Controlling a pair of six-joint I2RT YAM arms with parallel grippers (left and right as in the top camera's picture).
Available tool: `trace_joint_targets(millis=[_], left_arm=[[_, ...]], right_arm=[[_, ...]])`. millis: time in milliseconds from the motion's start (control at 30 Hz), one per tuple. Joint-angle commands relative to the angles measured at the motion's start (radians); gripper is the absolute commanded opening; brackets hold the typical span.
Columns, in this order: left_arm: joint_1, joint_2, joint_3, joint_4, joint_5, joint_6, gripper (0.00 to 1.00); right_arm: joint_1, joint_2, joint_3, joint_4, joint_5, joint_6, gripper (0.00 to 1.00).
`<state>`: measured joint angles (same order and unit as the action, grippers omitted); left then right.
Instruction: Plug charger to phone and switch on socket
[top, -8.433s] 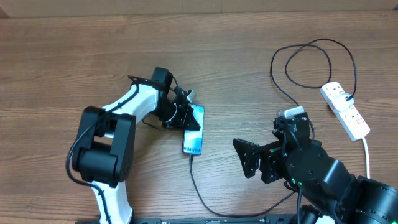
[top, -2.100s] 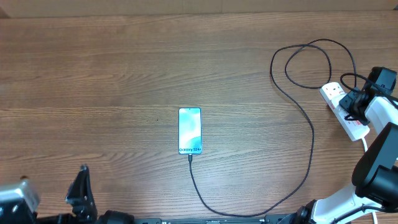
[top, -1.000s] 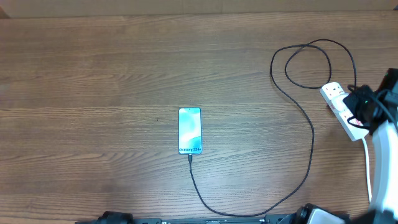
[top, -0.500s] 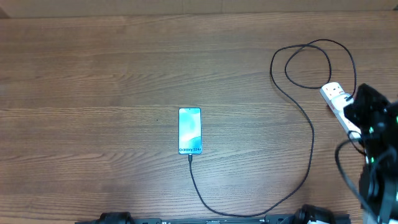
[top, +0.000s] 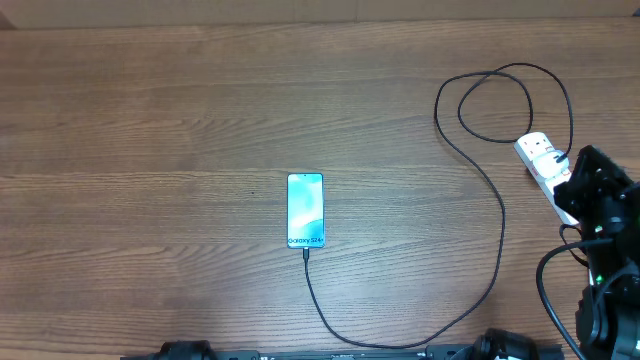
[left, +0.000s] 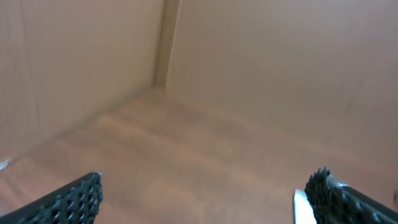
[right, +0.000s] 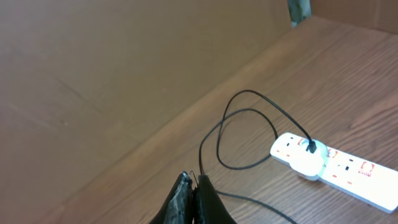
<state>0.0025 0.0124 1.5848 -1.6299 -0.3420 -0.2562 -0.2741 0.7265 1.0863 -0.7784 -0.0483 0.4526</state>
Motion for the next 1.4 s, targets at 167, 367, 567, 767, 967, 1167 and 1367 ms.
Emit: trace_joint_targets(millis=[167,367,567,767,967,1167,1367], left_arm=[[0.003,-0.007,-0.139,0.298,0.041,0.087,1.00],[0.003,-0.007,-0.378,0.587,0.168,0.186,1.00],[0.003,-0.007,-0.706,0.922,0.286,0.185,1.00],[0.003,-0.007,-1.083,1.356,0.409,0.180,0.99],[0.003,-0.007,-1.430,1.744,0.417,0.081,1.00],[0.004,-0.007,-1.579,1.831,0.404,0.032,1.00],[0.004,-0.006,-1.580,1.692,0.356,0.034,1.00]], right_arm=[[0.005,-0.006,0.002,-0.014,-0.006,0.000,0.04],[0.005,-0.006,0.002,-0.020,-0.007,0.000,0.04],[0.005,-0.006,0.002,-0.020,-0.023,0.000,0.04],[0.005,-0.006,0.002,-0.012,-0.135,-0.001,0.04],[0.005,-0.007,0.018,0.021,-0.201,-0.008,0.04],[0.005,-0.008,0.056,0.021,-0.221,-0.011,0.04],[0.005,-0.008,0.093,0.021,-0.261,-0.012,0.04]])
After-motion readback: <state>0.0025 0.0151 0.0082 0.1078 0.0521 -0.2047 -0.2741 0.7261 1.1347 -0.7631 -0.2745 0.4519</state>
